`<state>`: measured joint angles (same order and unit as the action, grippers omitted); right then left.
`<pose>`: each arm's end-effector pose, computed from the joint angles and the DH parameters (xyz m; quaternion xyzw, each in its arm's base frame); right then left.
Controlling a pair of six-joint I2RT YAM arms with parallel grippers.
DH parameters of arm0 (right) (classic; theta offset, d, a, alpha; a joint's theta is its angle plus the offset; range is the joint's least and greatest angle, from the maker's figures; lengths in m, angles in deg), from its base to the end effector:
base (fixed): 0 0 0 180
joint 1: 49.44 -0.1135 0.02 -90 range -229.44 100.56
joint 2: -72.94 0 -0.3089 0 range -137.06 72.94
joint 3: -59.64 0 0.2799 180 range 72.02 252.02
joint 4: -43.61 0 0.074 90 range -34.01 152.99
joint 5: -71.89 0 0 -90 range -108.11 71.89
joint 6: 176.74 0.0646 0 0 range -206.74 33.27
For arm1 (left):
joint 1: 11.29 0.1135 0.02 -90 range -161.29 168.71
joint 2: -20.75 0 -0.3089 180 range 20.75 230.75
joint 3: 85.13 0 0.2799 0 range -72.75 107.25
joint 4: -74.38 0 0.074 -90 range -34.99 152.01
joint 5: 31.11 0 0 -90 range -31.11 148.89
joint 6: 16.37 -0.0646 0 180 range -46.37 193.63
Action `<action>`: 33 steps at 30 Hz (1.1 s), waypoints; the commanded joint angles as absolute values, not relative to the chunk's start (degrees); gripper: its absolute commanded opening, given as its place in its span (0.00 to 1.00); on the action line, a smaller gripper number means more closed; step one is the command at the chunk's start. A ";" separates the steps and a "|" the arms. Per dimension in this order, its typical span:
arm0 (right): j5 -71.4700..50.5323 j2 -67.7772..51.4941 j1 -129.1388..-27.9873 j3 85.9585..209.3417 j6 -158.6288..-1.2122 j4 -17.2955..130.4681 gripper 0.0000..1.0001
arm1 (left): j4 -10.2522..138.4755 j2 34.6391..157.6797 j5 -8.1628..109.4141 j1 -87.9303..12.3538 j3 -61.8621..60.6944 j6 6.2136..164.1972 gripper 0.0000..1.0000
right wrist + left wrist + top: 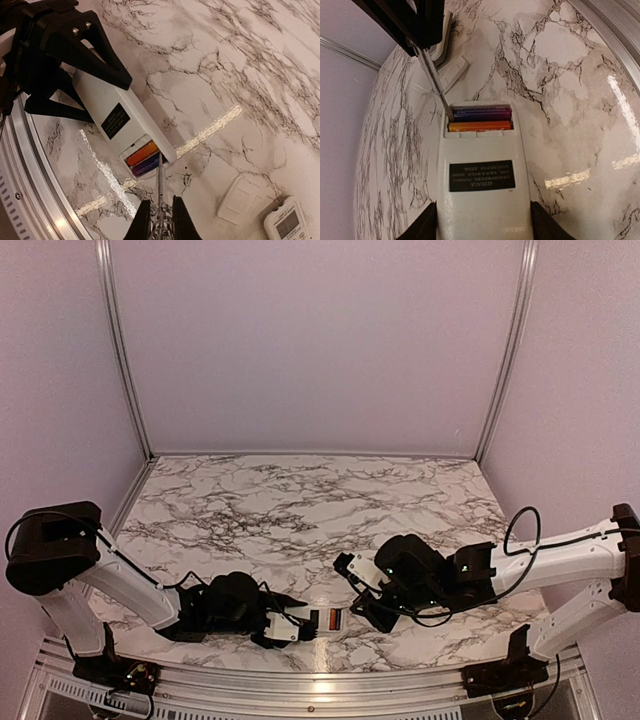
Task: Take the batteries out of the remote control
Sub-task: Remove the battery from the remote control without the battery cover.
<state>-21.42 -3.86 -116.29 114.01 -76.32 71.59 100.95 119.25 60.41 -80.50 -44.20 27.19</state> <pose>0.1200 0.2711 0.2007 -0.4360 0.8334 0.1901 0.2814 0.1203 -0.3122 0.1114 0.7331 0.4690 -0.0859 0.4850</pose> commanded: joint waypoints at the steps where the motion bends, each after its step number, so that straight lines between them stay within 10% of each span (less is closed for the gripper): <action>1: -24.68 -3.55 -116.62 116.05 -76.33 74.28 0.00 | 98.31 120.75 60.03 -80.28 -43.34 26.53 0.00; 33: -27.05 -3.37 -119.55 117.80 -79.08 76.83 0.00 | 96.41 119.92 56.54 -80.15 -43.01 26.87 0.00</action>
<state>-24.94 -2.19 -117.84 114.78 -77.06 76.07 100.53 119.99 60.01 -80.32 -43.24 27.13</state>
